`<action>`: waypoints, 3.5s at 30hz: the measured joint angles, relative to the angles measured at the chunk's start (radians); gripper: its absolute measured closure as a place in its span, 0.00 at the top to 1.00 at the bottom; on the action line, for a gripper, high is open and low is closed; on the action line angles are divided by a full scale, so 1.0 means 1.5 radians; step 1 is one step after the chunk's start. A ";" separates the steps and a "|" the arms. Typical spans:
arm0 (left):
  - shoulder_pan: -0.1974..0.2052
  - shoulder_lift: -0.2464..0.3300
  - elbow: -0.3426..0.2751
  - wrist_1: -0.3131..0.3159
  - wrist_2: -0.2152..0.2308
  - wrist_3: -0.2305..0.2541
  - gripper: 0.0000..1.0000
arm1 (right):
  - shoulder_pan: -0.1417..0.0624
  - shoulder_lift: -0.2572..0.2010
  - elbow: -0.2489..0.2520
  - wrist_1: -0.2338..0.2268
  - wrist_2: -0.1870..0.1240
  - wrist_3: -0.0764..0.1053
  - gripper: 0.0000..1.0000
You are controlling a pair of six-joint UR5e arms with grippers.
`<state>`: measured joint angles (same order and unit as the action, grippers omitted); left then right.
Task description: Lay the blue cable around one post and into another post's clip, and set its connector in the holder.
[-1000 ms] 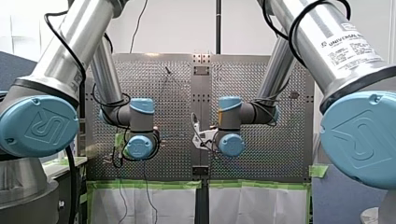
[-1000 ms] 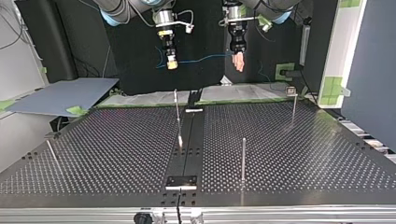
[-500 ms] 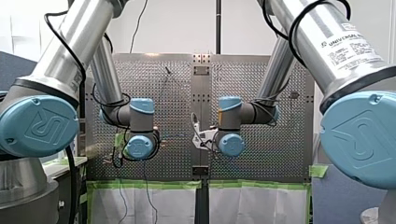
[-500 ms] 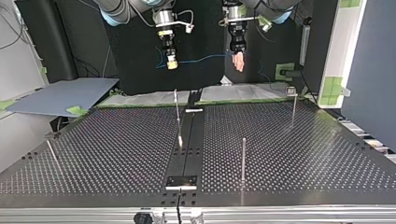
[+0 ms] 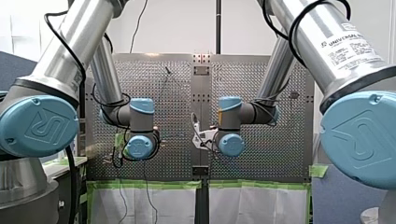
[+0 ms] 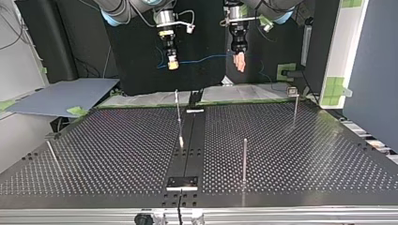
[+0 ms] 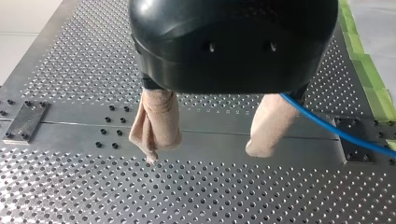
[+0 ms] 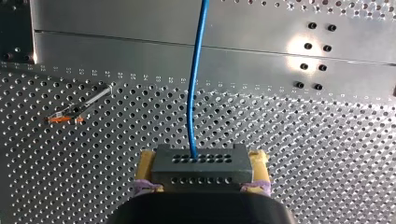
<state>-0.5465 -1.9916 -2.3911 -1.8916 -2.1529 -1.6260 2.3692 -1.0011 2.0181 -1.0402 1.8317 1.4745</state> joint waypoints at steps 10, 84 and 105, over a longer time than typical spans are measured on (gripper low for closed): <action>0.000 0.000 0.000 0.000 0.000 0.000 1.00 | 0.000 0.000 0.000 0.000 0.000 0.000 0.00; 0.048 0.017 0.014 -0.114 0.017 -0.076 1.00 | 0.003 -0.074 -0.024 0.121 -0.027 0.084 0.00; 0.063 0.160 0.140 -0.257 -0.025 -0.178 1.00 | -0.014 -0.223 -0.145 0.271 -0.049 0.144 0.00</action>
<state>-0.4517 -1.7519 -2.1818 -2.2770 -2.1901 -1.8922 2.3482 -1.3362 1.8004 -0.6344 1.7582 1.6909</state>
